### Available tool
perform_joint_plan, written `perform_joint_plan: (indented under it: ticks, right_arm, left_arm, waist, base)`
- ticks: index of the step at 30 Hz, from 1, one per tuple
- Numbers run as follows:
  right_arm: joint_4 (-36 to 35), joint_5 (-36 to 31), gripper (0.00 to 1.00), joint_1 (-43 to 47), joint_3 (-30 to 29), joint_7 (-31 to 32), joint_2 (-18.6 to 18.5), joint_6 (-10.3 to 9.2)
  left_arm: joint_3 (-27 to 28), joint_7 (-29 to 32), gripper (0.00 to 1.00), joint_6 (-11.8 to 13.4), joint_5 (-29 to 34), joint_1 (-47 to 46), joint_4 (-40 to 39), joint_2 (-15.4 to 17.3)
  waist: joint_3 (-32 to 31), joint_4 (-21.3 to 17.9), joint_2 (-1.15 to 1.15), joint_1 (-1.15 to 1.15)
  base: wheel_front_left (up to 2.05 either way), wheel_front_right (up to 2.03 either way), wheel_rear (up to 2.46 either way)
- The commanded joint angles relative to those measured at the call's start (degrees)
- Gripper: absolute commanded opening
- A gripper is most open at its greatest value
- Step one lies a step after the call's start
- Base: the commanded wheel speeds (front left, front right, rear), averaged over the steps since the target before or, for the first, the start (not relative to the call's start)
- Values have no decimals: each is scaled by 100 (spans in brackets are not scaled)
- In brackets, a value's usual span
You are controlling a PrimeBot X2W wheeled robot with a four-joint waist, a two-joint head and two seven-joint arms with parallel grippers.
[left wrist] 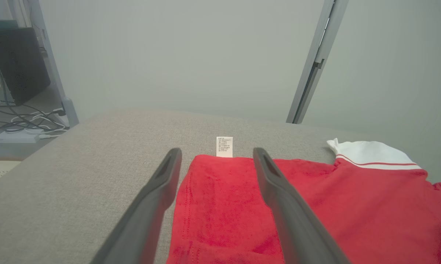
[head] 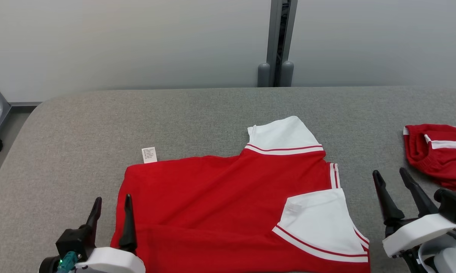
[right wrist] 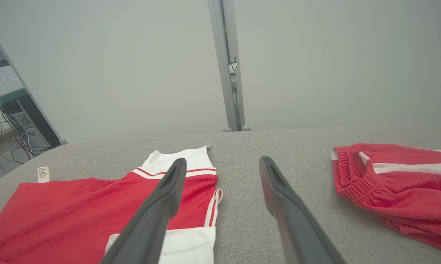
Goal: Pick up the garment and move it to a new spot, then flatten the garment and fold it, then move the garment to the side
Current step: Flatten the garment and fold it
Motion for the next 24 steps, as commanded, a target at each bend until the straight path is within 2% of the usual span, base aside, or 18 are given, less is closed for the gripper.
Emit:
perform_joint_plan:
  ticks: [1, 7, 14, 18, 24]
  right_arm:
    - [-44, -103, 100, 75, -63, -37, 118, 2]
    - [-110, -405, 100, 169, -226, -38, 344, 2]
    - [-73, -418, 100, 86, -248, -39, 387, 2]
    - [46, -362, 100, -88, -215, -39, 318, 2]
    - [114, -295, 100, -370, -126, -38, 295, 2]
  left_arm:
    - [-49, -22, 100, 53, 15, 82, 31, 17]
    - [-192, -23, 100, 158, 2, 109, 29, 18]
    - [-196, -23, 100, 175, -55, -7, 68, 17]
    - [-139, -22, 100, 43, 29, -273, 246, 16]
    - [-155, 4, 100, -315, 123, -1012, 1076, 117]
  waist:
    - [14, -8, 0, 0]
    - [47, -13, 0, 0]
    - [118, 6, 0, 0]
    - [255, 61, 0, 0]
    - [592, 97, 0, 0]
  base:
    - [0, 0, 0]
    - [0, 0, 0]
    - [0, 0, 0]
    - [0, 0, 0]
    - [0, 0, 0]
